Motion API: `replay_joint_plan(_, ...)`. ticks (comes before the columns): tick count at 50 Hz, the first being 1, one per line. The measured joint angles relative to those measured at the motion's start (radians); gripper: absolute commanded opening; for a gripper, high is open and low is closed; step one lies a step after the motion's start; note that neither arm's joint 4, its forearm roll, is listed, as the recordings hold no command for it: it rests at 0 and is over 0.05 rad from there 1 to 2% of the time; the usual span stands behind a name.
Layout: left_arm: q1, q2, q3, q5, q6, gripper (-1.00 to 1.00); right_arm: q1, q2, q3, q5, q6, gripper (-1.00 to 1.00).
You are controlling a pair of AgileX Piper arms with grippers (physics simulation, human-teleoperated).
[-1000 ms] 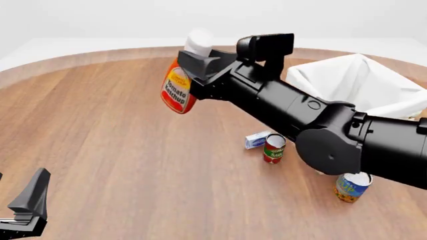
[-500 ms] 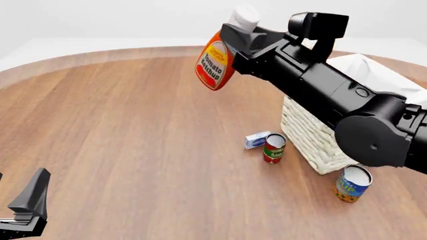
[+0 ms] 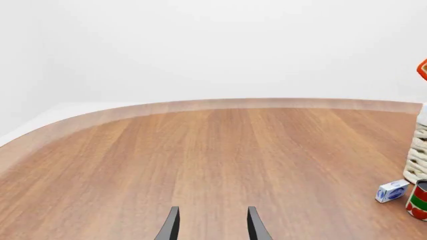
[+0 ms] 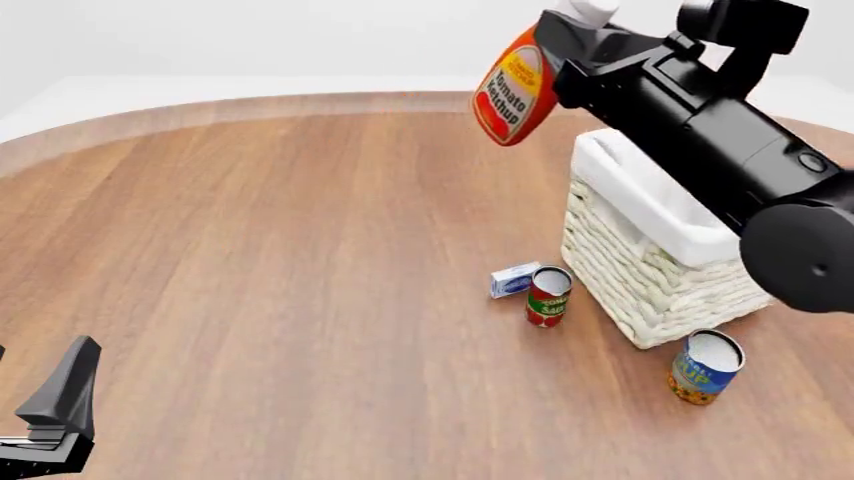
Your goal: Pick up the ketchup, and put it in the basket.
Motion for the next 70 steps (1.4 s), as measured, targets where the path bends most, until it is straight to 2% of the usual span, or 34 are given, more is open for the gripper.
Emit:
replay_joint_plan(21, 0.000, 0.000, 0.000, 0.000, 0.000, 1.00, -0.204, -0.118, 0.061, 0.022, 0.045, -1.00)
replay_joint_plan(43, 0.000, 0.000, 0.000, 0.000, 0.000, 1.00, -0.395, -0.189, 0.110, 0.051, 0.040, -1.00)
replay_joint_plan(57, 0.000, 0.000, 0.000, 0.000, 0.000, 1.00, -0.483, -0.186, 0.131, 0.066, 0.019, -1.00)
replay_joint_plan(70, 0.000, 0.000, 0.000, 0.000, 0.000, 1.00, -0.518, -0.136, 0.138, 0.055, 0.007, -1.00)
